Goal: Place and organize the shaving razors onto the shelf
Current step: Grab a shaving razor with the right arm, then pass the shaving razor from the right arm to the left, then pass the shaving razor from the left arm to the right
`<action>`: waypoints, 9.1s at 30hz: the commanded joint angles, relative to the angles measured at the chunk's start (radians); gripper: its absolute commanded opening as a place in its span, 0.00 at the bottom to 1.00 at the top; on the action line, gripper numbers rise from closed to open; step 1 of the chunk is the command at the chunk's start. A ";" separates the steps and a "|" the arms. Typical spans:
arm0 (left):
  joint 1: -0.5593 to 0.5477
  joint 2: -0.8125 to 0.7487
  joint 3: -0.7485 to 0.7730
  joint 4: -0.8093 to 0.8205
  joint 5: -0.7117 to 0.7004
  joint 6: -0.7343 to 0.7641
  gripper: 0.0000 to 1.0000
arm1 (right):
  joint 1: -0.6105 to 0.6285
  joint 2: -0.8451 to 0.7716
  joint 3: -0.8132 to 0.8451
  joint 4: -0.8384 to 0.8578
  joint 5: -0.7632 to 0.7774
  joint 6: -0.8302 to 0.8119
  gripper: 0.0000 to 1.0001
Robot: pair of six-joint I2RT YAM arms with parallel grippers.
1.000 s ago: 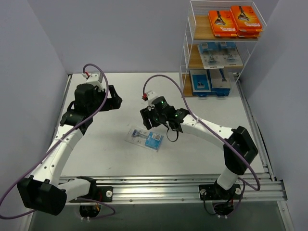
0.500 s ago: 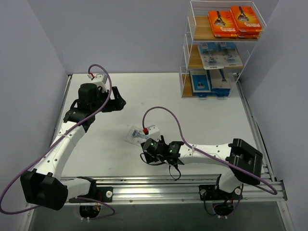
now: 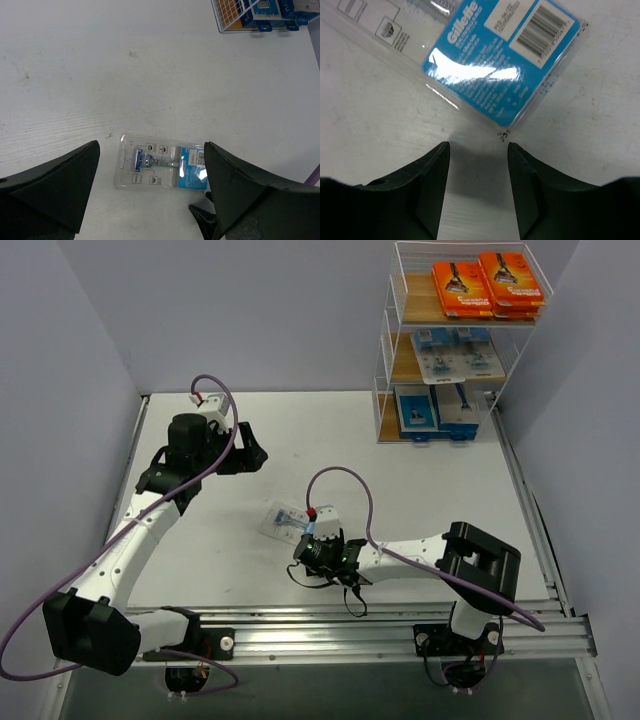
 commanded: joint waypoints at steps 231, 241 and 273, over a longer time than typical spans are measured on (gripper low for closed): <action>-0.057 0.371 -0.177 1.678 0.117 -1.346 0.02 | -0.519 -0.510 -0.063 0.896 -0.615 0.185 0.17; -0.059 0.418 -0.134 1.678 0.162 -1.351 0.14 | -0.522 -0.537 -0.082 0.894 -0.589 0.211 0.00; 0.044 -0.005 0.047 0.316 -0.032 -0.228 0.96 | -0.968 -0.775 -0.230 0.645 -0.681 0.268 0.00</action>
